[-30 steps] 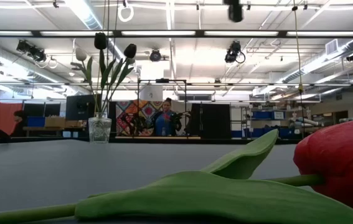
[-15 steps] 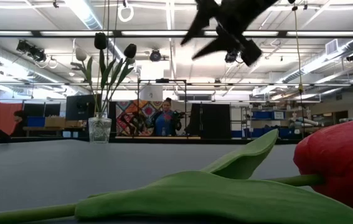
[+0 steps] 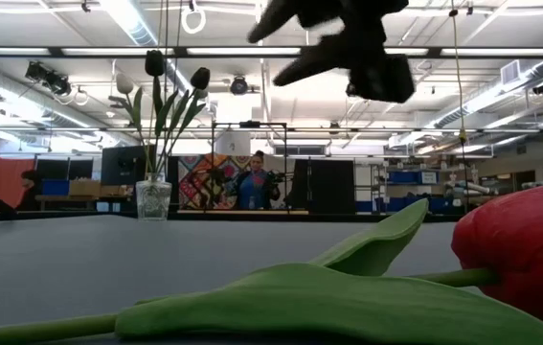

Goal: Sort flowers into vase by color
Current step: Put the red tulip into the yellow vase

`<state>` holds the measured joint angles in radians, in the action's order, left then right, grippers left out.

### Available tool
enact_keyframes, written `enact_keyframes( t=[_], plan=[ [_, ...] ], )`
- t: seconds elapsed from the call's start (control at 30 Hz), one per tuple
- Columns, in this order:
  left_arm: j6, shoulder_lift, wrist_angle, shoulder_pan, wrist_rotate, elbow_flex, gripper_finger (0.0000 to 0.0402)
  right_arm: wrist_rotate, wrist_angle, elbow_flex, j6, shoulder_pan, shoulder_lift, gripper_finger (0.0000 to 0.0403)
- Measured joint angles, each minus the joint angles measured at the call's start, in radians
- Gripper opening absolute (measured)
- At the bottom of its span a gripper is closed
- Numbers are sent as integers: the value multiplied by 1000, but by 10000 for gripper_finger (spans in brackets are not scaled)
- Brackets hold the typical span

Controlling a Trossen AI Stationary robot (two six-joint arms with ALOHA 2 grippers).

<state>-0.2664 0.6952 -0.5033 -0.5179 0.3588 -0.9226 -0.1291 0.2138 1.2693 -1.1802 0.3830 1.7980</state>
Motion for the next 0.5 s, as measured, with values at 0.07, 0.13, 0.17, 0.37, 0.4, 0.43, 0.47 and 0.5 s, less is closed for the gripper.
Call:
enact_keyframes(
  t=[0.07, 0.13, 0.17, 0.37, 0.4, 0.43, 0.47, 0.5],
  plan=[
    [25, -1, 1, 0, 18, 0, 173, 8, 5, 56, 174, 33, 70, 158],
    [33, -3, 3, 0, 44, 0, 173, 33, 9, 103, 313, 63, 136, 158],
    [40, -3, 4, 0, 56, 0, 173, 42, 10, 125, 360, 75, 166, 158],
    [79, -2, 5, 0, 118, 0, 173, 60, 21, 216, 482, 117, 304, 158],
    [79, -2, 5, 0, 119, 0, 173, 72, 15, 229, 516, 121, 322, 158],
    [79, -2, 5, 0, 119, 0, 173, 88, 5, 242, 551, 125, 337, 158],
    [80, -2, 5, 0, 119, 0, 173, 102, 4, 253, 580, 129, 351, 158],
    [79, -2, 5, 0, 119, 0, 173, 113, 10, 264, 604, 134, 365, 158]
  ],
)
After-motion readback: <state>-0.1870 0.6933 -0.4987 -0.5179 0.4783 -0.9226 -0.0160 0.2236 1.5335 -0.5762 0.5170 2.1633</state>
